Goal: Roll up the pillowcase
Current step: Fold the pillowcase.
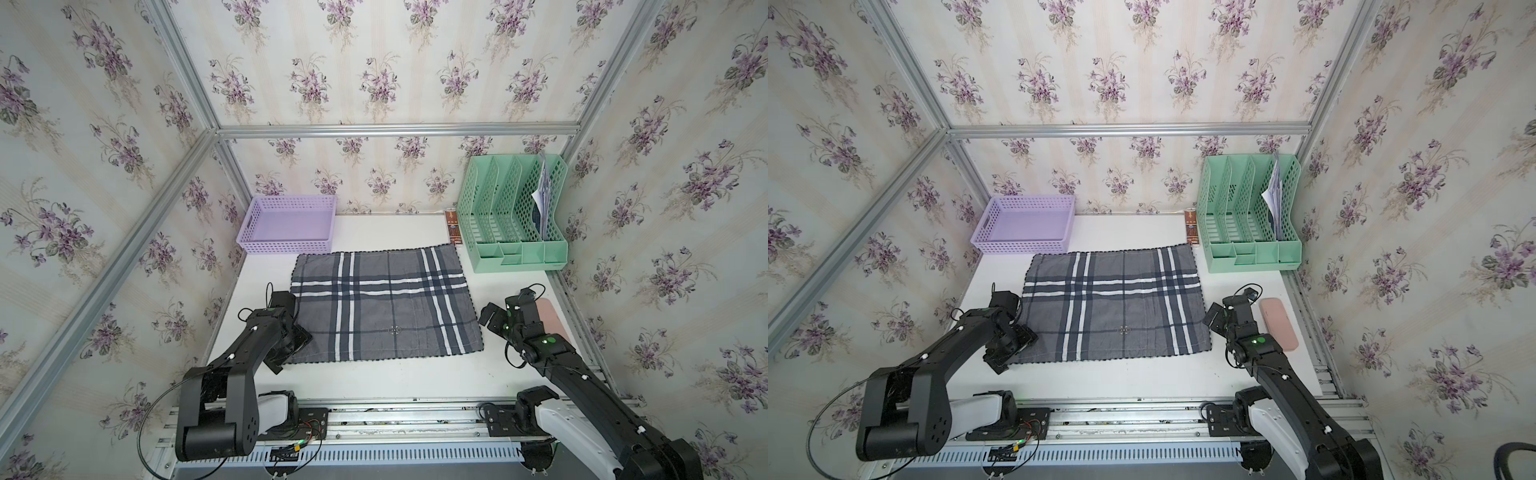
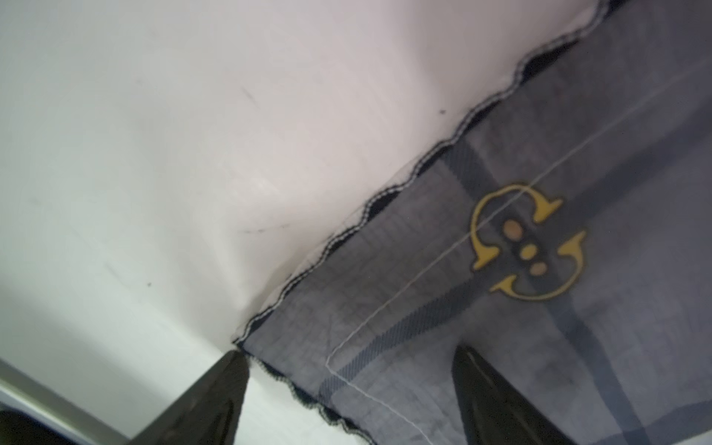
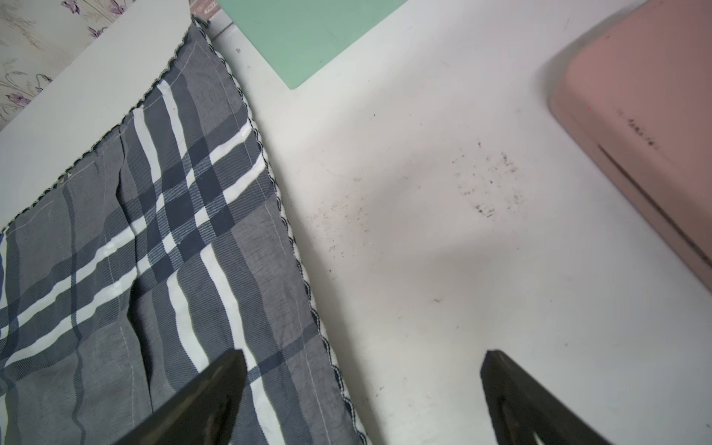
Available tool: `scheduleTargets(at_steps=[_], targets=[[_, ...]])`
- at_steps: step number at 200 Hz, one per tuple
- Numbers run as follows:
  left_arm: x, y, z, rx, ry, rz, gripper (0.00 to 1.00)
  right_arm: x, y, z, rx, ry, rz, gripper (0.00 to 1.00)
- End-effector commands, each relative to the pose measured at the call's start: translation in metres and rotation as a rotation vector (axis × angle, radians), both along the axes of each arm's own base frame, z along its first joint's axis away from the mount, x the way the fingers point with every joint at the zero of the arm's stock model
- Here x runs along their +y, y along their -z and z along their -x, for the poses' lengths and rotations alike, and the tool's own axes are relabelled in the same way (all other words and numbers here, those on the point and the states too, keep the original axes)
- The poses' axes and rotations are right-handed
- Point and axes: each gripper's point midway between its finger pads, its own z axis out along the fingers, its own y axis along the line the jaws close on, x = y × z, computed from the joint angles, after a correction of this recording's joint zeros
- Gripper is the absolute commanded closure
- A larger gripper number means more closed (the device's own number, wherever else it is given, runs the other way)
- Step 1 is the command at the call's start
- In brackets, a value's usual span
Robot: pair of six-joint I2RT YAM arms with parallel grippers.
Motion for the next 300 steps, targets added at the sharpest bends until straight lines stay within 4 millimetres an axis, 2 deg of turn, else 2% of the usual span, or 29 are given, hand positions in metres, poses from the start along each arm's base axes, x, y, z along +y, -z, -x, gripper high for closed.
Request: scheduleTargets(at_steps=[1,18,28,34,56,67,85,106,131,161,180,212,226,245,255,264,278,292,300], targets=[[0.002,0.003,-0.007,-0.004,-0.002,-0.008,0.21,-0.005,-0.01,-0.002,-0.051,0.024,0.01,0.0],[0.005,0.003,-0.012,-0.011,0.005,-0.026,0.39,-0.006,-0.009,0.001,-0.051,0.037,-0.003,0.0],[0.005,0.002,-0.017,-0.019,0.012,-0.024,0.44,-0.005,-0.005,0.005,-0.027,0.043,-0.017,0.0],[0.004,0.001,-0.02,-0.029,0.019,-0.017,0.51,-0.005,-0.001,0.009,-0.004,0.051,-0.03,0.0],[0.003,-0.006,-0.028,-0.053,0.04,-0.009,0.59,0.001,0.019,0.024,0.106,0.073,-0.086,0.04],[0.003,-0.012,-0.03,-0.063,0.047,-0.013,0.65,0.003,0.03,0.034,0.18,0.098,-0.119,0.1],[0.005,-0.02,-0.03,-0.088,0.056,-0.024,0.65,0.015,0.041,0.045,0.275,0.089,-0.178,0.14],[0.005,-0.026,-0.03,-0.114,0.061,-0.031,0.68,0.029,0.055,0.057,0.377,0.065,-0.248,0.13],[0.005,-0.028,-0.029,-0.132,0.063,-0.03,0.78,0.04,0.06,0.057,0.403,0.033,-0.296,0.14],[0.005,-0.031,-0.028,-0.147,0.074,-0.037,0.83,0.055,0.068,0.063,0.444,0.002,-0.369,0.22],[0.007,-0.033,-0.028,-0.162,0.071,-0.045,0.85,0.06,0.077,0.065,0.465,-0.012,-0.39,0.34],[0.006,-0.036,-0.029,-0.172,0.069,-0.04,0.88,0.067,0.072,0.062,0.467,-0.04,-0.409,0.54],[0.005,-0.037,-0.03,-0.178,0.071,-0.04,0.9,0.067,0.069,0.065,0.477,-0.043,-0.406,0.53],[0.005,-0.036,-0.029,-0.177,0.071,-0.04,0.93,0.061,0.073,0.074,0.495,-0.03,-0.381,0.4],[0.005,-0.034,-0.029,-0.179,0.069,-0.037,0.93,0.061,0.076,0.079,0.504,-0.031,-0.388,0.39],[0.004,-0.033,-0.029,-0.179,0.066,-0.032,0.94,0.063,0.078,0.081,0.509,-0.034,-0.4,0.44],[0.004,-0.032,-0.027,-0.179,0.061,-0.029,0.95,0.065,0.079,0.081,0.507,-0.039,-0.412,0.6],[0.004,-0.033,-0.025,-0.178,0.062,-0.033,0.96,0.066,0.076,0.077,0.491,-0.045,-0.413,0.83],[0.005,-0.034,-0.025,-0.18,0.061,-0.039,0.98,0.066,0.073,0.074,0.481,-0.048,-0.409,0.92]])
